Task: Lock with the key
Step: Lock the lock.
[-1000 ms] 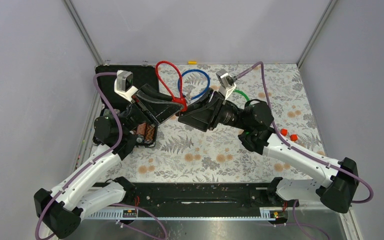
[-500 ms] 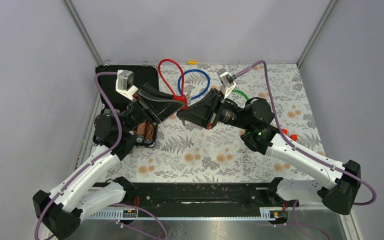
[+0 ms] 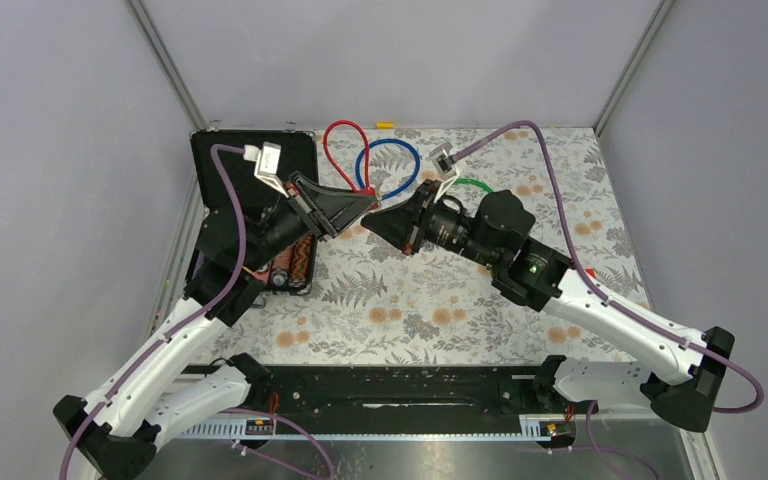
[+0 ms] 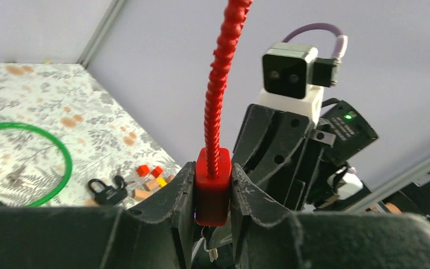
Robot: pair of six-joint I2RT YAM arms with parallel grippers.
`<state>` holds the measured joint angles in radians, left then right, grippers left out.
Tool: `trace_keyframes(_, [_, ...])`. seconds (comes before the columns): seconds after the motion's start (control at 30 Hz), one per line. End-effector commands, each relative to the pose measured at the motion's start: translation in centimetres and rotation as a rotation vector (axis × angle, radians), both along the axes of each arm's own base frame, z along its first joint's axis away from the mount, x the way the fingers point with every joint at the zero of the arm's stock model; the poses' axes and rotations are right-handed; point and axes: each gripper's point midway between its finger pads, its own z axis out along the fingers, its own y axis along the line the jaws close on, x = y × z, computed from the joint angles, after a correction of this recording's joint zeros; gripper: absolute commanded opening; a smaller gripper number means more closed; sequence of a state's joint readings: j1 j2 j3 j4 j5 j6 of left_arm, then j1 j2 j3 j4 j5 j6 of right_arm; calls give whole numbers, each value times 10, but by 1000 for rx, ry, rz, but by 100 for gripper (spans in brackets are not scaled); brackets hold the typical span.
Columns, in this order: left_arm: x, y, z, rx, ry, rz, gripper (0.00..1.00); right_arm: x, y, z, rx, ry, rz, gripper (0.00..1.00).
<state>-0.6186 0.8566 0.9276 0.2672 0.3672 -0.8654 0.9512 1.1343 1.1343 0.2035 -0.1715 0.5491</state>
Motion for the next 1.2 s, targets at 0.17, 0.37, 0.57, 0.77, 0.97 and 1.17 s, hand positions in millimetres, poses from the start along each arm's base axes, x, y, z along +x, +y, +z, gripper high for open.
trace_keyframes(0.17, [-4, 24, 39, -39, -83, 113, 0, 8, -10, -28, -118, -38, -44, 44])
trace_keyframes(0.37, [-15, 21, 43, -58, -124, 59, 0, -18, -8, 2, 45, -99, 79, 86])
trace_keyframes(0.57, [-24, 16, 45, -72, -143, -1, 0, -25, -2, 23, 134, -121, 137, 84])
trace_keyframes(0.77, [-30, 13, 47, -75, -156, -40, 0, -25, 0, 39, 191, -102, 157, 78])
trace_keyframes(0.97, [-32, 12, 50, -83, -163, -51, 0, -20, 9, 38, 178, -60, 174, 51])
trace_keyframes(1.17, [-32, 11, 48, -81, -165, -61, 0, -17, 11, 41, 216, -59, 182, 42])
